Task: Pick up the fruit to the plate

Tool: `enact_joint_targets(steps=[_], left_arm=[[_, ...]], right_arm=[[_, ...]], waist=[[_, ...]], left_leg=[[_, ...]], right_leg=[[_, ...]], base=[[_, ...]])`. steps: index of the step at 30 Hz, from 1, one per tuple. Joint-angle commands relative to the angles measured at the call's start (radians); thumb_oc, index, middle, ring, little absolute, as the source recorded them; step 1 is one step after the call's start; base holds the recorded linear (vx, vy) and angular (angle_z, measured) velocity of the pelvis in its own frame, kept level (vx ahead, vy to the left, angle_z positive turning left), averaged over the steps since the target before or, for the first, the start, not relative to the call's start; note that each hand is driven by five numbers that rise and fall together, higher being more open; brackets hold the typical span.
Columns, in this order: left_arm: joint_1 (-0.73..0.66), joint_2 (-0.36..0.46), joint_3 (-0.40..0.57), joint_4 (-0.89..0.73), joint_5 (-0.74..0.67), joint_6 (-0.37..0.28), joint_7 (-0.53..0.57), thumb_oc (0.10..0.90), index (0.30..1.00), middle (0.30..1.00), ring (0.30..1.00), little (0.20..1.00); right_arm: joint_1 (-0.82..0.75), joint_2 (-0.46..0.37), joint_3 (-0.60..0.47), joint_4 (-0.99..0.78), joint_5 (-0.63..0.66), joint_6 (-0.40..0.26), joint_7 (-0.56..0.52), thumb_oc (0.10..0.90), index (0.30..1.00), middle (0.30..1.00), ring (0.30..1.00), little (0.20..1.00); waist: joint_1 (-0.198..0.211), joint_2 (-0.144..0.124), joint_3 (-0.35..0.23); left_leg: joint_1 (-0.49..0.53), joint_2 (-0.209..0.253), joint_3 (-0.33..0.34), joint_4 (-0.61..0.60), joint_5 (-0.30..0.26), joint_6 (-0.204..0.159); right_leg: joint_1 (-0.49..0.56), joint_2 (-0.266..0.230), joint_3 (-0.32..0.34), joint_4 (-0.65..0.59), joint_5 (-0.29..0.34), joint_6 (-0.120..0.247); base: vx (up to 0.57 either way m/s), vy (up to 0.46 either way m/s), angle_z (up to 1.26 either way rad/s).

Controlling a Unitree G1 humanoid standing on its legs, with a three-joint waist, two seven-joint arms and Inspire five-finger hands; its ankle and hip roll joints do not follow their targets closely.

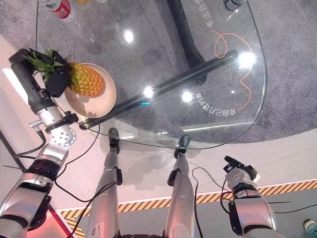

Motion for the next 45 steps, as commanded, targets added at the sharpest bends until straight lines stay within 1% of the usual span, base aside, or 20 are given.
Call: enact_joint_targets(steps=[1,9,10,11,12,13,15,22,23,24,25,26,27,28,29,30,31,32,39,45], left_arm=[[-0.127,0.072,0.022,-0.004,0.047,-0.069,0.083,0.1,0.3,0.3,0.3,0.2],[-0.115,0.072,0.01,0.007,0.059,-0.074,0.089,0.1,0.3,0.3,0.3,0.2],[-0.12,0.072,0.009,0.007,0.059,-0.07,0.086,0.1,0.3,0.3,0.3,0.2],[-0.115,0.07,0.008,0.007,0.059,-0.068,0.085,0.1,0.3,0.3,0.3,0.2],[-0.119,0.072,0.006,0.008,0.059,-0.067,0.084,0.1,0.3,0.3,0.3,0.2],[-0.114,0.071,0.001,0.011,0.054,-0.067,0.083,0.1,0.3,0.3,0.3,0.2],[-0.116,0.072,-0.001,0.014,0.051,-0.068,0.078,0.1,0.3,0.3,0.3,0.2],[-0.109,0.067,-0.009,0.024,0.059,-0.075,0.079,0.1,0.3,0.3,0.3,0.2],[-0.106,0.068,-0.011,0.024,0.063,-0.076,0.077,0.125,0.321,0.321,0.321,0.225],[-0.107,0.07,-0.013,0.022,0.063,-0.075,0.074,0.196,0.382,0.382,0.382,0.296],[-0.107,0.071,-0.014,0.024,0.063,-0.076,0.073,0.243,0.422,0.422,0.422,0.343],[-0.108,0.073,-0.015,0.025,0.06,-0.075,0.07,0.353,0.516,0.516,0.516,0.453],[-0.11,0.073,-0.016,0.025,0.057,-0.073,0.068,0.396,0.554,0.554,0.554,0.496],[-0.111,0.073,-0.017,0.027,0.056,-0.073,0.067,0.413,0.568,0.568,0.568,0.513],[-0.113,0.071,-0.02,0.027,0.056,-0.07,0.067,0.58,0.712,0.712,0.712,0.68],[-0.111,0.071,-0.022,0.027,0.054,-0.071,0.068,0.69,0.806,0.806,0.806,0.79],[-0.111,0.071,-0.022,0.027,0.053,-0.071,0.068,0.709,0.822,0.822,0.822,0.809],[-0.109,0.069,-0.022,0.027,0.053,-0.071,0.067,0.8,0.9,0.9,0.9,0.9],[-0.086,0.065,-0.023,0.02,0.06,-0.083,0.065,0.8,0.9,0.9,0.9,0.9],[-0.062,0.061,-0.023,0.005,0.065,-0.086,0.064,0.8,0.9,0.9,0.9,0.9]], right_arm=[[0.042,-0.042,-0.007,0.032,0.006,-0.019,-0.041,0.8,0.9,0.9,0.9,0.9],[0.037,-0.042,-0.003,0.029,0.006,-0.019,-0.051,0.8,0.9,0.9,0.9,0.9],[0.031,-0.043,-0.005,0.029,0.004,-0.019,-0.052,0.8,0.9,0.9,0.9,0.9],[0.035,-0.043,-0.003,0.028,0.005,-0.019,-0.053,0.8,0.9,0.9,0.9,0.9],[0.031,-0.044,-0.002,0.028,0.008,-0.021,-0.054,0.8,0.9,0.9,0.9,0.9],[0.033,-0.045,0.0,0.03,0.008,-0.021,-0.054,0.8,0.9,0.9,0.9,0.9],[0.027,-0.048,-0.004,0.031,0.009,-0.022,-0.055,0.8,0.9,0.9,0.9,0.9],[0.023,-0.045,0.001,0.032,0.009,-0.027,-0.059,0.8,0.9,0.9,0.9,0.9],[0.023,-0.047,-0.001,0.033,0.009,-0.027,-0.058,0.8,0.9,0.9,0.9,0.9],[0.024,-0.049,-0.001,0.032,0.011,-0.026,-0.056,0.8,0.9,0.9,0.9,0.9],[0.024,-0.05,-0.001,0.033,0.01,-0.025,-0.056,0.8,0.9,0.9,0.9,0.9],[0.023,-0.05,-0.002,0.033,0.009,-0.025,-0.056,0.8,0.9,0.9,0.9,0.9],[0.022,-0.05,-0.001,0.033,0.008,-0.024,-0.056,0.8,0.9,0.9,0.9,0.9],[0.02,-0.05,-0.001,0.035,0.009,-0.024,-0.056,0.8,0.9,0.9,0.9,0.9],[0.018,-0.049,0.0,0.034,0.01,-0.024,-0.059,0.8,0.9,0.9,0.9,0.9],[0.018,-0.049,0.001,0.034,0.01,-0.024,-0.06,0.8,0.9,0.9,0.9,0.9],[0.018,-0.048,0.001,0.034,0.009,-0.024,-0.06,0.8,0.9,0.9,0.9,0.9],[0.019,-0.047,0.0,0.035,0.008,-0.027,-0.06,0.8,0.9,0.9,0.9,0.9],[0.026,-0.053,-0.001,0.035,0.012,-0.025,-0.056,0.8,0.9,0.9,0.9,0.9],[0.027,-0.053,-0.006,0.037,0.011,-0.027,-0.058,0.8,0.9,0.9,0.9,0.9]], waist=[[0.037,-0.023,-0.022],[0.038,-0.018,-0.022],[0.037,-0.018,-0.022],[0.037,-0.017,-0.022],[0.037,-0.017,-0.022],[0.038,-0.016,-0.022],[0.038,-0.015,-0.022],[0.039,-0.016,-0.022],[0.04,-0.016,-0.022],[0.041,-0.016,-0.022],[0.041,-0.016,-0.022],[0.041,-0.016,-0.022],[0.041,-0.016,-0.022],[0.041,-0.016,-0.022],[0.041,-0.016,-0.022],[0.041,-0.015,-0.022],[0.041,-0.014,-0.022],[0.041,-0.014,-0.022],[0.046,-0.011,-0.022],[0.052,-0.007,-0.022]], left_leg=[[-0.03,0.001,-0.014,0.066,-0.074,0.003],[-0.021,-0.003,-0.016,0.062,-0.081,0.004],[-0.03,-0.005,-0.018,0.063,-0.075,0.006],[-0.021,-0.005,-0.017,0.063,-0.082,0.005],[-0.03,-0.007,-0.02,0.063,-0.075,0.006],[-0.022,-0.008,-0.021,0.063,-0.083,0.006],[-0.032,-0.012,-0.023,0.064,-0.076,0.008],[-0.033,-0.011,-0.022,0.065,-0.076,0.007],[-0.032,-0.01,-0.023,0.064,-0.077,0.007],[-0.033,-0.011,-0.023,0.065,-0.077,0.007],[-0.033,-0.01,-0.023,0.066,-0.077,0.007],[-0.033,-0.01,-0.023,0.066,-0.077,0.007],[-0.033,-0.01,-0.023,0.067,-0.077,0.008],[-0.033,-0.011,-0.023,0.067,-0.077,0.008],[-0.034,-0.012,-0.023,0.067,-0.077,0.008],[-0.032,-0.012,-0.023,0.066,-0.077,0.008],[-0.032,-0.012,-0.023,0.066,-0.077,0.008],[-0.031,-0.012,-0.023,0.065,-0.078,0.008],[-0.025,-0.013,-0.025,0.068,-0.087,0.008],[-0.033,-0.014,-0.024,0.071,-0.082,0.01]], right_leg=[[-0.041,0.015,-0.034,0.137,-0.047,0.0],[-0.034,0.015,-0.026,0.129,-0.048,0.001],[-0.041,0.014,-0.026,0.126,-0.04,-0.001],[-0.034,0.015,-0.023,0.127,-0.047,0.001],[-0.042,0.014,-0.022,0.123,-0.039,-0.001],[-0.035,0.014,-0.02,0.124,-0.044,0.001],[-0.043,0.012,-0.018,0.119,-0.035,0.0],[-0.043,0.013,-0.019,0.122,-0.037,0.0],[-0.043,0.012,-0.02,0.122,-0.037,0.001],[-0.043,0.011,-0.022,0.123,-0.037,0.002],[-0.042,0.011,-0.023,0.123,-0.037,0.002],[-0.042,0.011,-0.023,0.124,-0.038,0.001],[-0.042,0.011,-0.024,0.124,-0.038,0.001],[-0.043,0.011,-0.024,0.125,-0.038,0.001],[-0.043,0.011,-0.025,0.125,-0.038,0.001],[-0.042,0.011,-0.024,0.124,-0.037,0.002],[-0.042,0.01,-0.024,0.124,-0.037,0.002],[-0.042,0.01,-0.023,0.123,-0.037,0.002],[-0.039,0.01,-0.025,0.13,-0.046,0.003],[-0.043,0.004,-0.035,0.135,-0.044,0.003]], base=[[0.0,0.0,0.0],[0.0,0.0,0.0],[0.0,0.0,0.0],[-0.03,0.016,0.0],[0.0,0.0,0.0],[-0.04,0.011,0.0],[0.0,0.0,0.0],[0.0,0.0,0.0],[0.0,0.0,0.0],[0.0,0.0,0.0],[0.0,0.0,0.0],[0.0,0.0,0.0],[0.0,0.0,0.0],[0.0,0.0,0.0],[0.0,0.0,0.0],[0.0,0.0,0.0],[0.0,0.0,0.0],[0.0,0.0,0.0],[0.0,0.0,0.0],[0.0,0.0,0.0]])
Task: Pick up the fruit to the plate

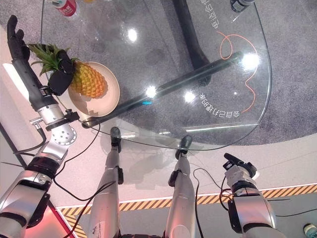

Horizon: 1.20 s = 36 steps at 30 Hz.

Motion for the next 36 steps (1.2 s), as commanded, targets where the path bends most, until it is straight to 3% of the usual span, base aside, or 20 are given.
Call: enact_joint_targets(steps=[1,36], left_arm=[[-0.033,0.04,0.019,-0.012,0.041,-0.054,0.034,0.8,0.9,0.9,0.9,0.9],[0.063,0.031,-0.03,-0.109,0.032,-0.103,-0.048,0.8,0.9,0.9,0.9,0.9]], right_arm=[[0.05,-0.054,-0.006,0.039,0.011,-0.018,-0.058,0.8,0.9,0.9,0.9,0.9],[0.062,-0.065,-0.022,0.049,0.023,-0.028,-0.052,0.8,0.9,0.9,0.9,0.9]], waist=[[0.026,-0.004,-0.022],[0.045,0.015,-0.022]], left_leg=[[-0.021,-0.012,-0.022,0.07,-0.088,0.009],[-0.022,-0.026,-0.036,0.071,-0.089,0.018]], right_leg=[[-0.031,0.003,-0.04,0.139,-0.05,0.004],[-0.031,-0.01,-0.052,0.135,-0.039,0.009]], base=[[0.0,0.0,0.0],[0.0,-0.002,0.01]])
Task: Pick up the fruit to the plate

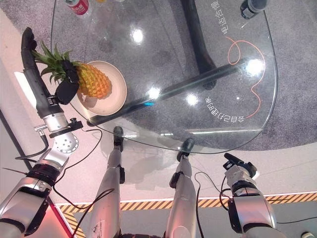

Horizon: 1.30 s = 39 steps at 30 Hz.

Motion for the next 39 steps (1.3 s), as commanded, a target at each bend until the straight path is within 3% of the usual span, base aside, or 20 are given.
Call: enact_joint_targets(steps=[1,21,39], left_arm=[[-0.018,0.017,0.002,-0.049,0.037,-0.085,-0.006,0.8,0.9,0.9,0.9,0.9],[0.053,0.027,-0.043,-0.157,0.045,-0.082,-0.057,0.8,0.9,0.9,0.9,0.9],[0.083,0.051,-0.062,-0.18,-0.011,-0.065,-0.169,0.8,0.9,0.9,0.9,0.9]], right_arm=[[0.063,-0.064,-0.022,0.047,0.023,-0.027,-0.054,0.8,0.9,0.9,0.9,0.9],[0.067,-0.085,-0.035,0.065,0.025,-0.022,-0.046,0.8,0.9,0.9,0.9,0.9],[0.098,-0.068,-0.035,0.113,0.052,-0.02,0.002,0.8,0.9,0.9,0.9,0.9]], waist=[[0.02,0.015,-0.022],[0.045,0.03,-0.022],[0.085,0.015,-0.022]], left_leg=[[-0.022,-0.014,-0.016,0.068,-0.09,0.019],[-0.002,-0.023,-0.029,0.069,-0.093,0.023],[0.062,-0.011,-0.075,0.181,-0.151,0.027]], right_leg=[[-0.046,0.001,-0.035,0.134,-0.034,0.009],[-0.023,-0.013,-0.056,0.148,-0.041,0.012],[0.058,-0.003,-0.078,0.292,-0.144,-0.024]], base=[[0.0,0.0,0.0],[0.0,-0.005,0.01],[-0.02,-0.042,0.07]])
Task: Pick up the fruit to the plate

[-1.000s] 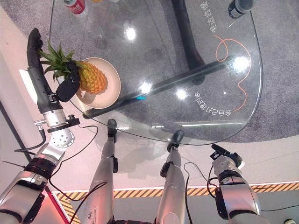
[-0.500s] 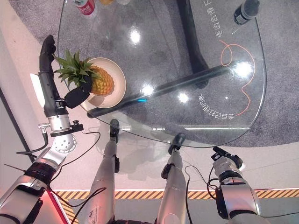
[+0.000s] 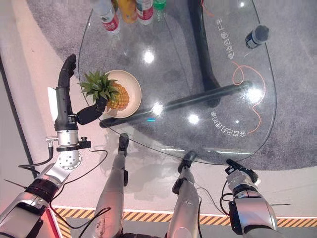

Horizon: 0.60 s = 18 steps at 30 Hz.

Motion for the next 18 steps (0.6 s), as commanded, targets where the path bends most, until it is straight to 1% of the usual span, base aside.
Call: enact_joint_targets(steps=[1,6,10,12,15,18], left_arm=[[-0.061,0.02,0.021,-0.073,-0.018,-0.05,-0.01,0.8,0.9,0.9,0.9,0.9],[-0.032,0.023,0.021,-0.076,-0.031,-0.045,-0.057,0.8,0.9,0.9,0.9,0.9],[-0.025,0.023,0.017,-0.072,-0.032,-0.035,-0.08,0.8,0.9,0.9,0.9,0.9],[-0.017,0.022,0.01,-0.071,-0.042,-0.027,-0.097,0.8,0.9,0.9,0.9,0.9],[-0.003,0.02,0.002,-0.072,-0.053,-0.01,-0.116,0.8,0.9,0.9,0.9,0.9],[0.012,0.017,0.0,-0.071,-0.052,-0.008,-0.122,0.8,0.9,0.9,0.9,0.9]], right_arm=[[0.078,-0.064,-0.007,0.05,0.018,-0.021,-0.013,0.8,0.9,0.9,0.9,0.9],[0.102,-0.055,-0.017,0.065,0.024,-0.016,0.003,0.8,0.9,0.9,0.9,0.9],[0.112,-0.052,-0.02,0.077,0.023,-0.015,0.015,0.8,0.9,0.9,0.9,0.9],[0.12,-0.051,-0.018,0.084,0.028,-0.017,0.019,0.8,0.9,0.9,0.9,0.9],[0.129,-0.052,-0.022,0.085,0.026,-0.013,0.022,0.8,0.9,0.9,0.9,0.9],[0.139,-0.054,-0.027,0.086,0.025,-0.011,0.024,0.8,0.9,0.9,0.9,0.9]], waist=[[0.029,-0.004,-0.02],[0.044,-0.006,-0.02],[0.046,-0.007,-0.02],[0.047,-0.004,-0.02],[0.048,-0.001,-0.02],[0.049,0.003,-0.02]], left_leg=[[-0.009,-0.001,-0.009,0.131,-0.134,0.021],[0.007,0.01,-0.018,0.18,-0.157,0.021],[0.019,0.015,-0.022,0.197,-0.166,0.019],[0.034,0.014,-0.022,0.199,-0.167,0.018],[0.063,0.013,-0.021,0.19,-0.165,0.015],[0.091,0.013,-0.017,0.176,-0.161,0.012]], right_leg=[[-0.022,0.021,-0.03,0.148,-0.048,-0.026],[-0.006,0.012,-0.038,0.229,-0.094,-0.04],[0.01,0.013,-0.036,0.246,-0.109,-0.046],[0.026,0.015,-0.034,0.251,-0.116,-0.05],[0.056,0.015,-0.033,0.243,-0.119,-0.05],[0.081,0.015,-0.033,0.231,-0.118,-0.049]], base=[[0.01,-0.036,0.09],[0.02,-0.035,0.03],[0.02,-0.031,0.08],[0.0,0.0,0.0],[0.0,0.0,0.0],[0.0,0.0,0.0]])
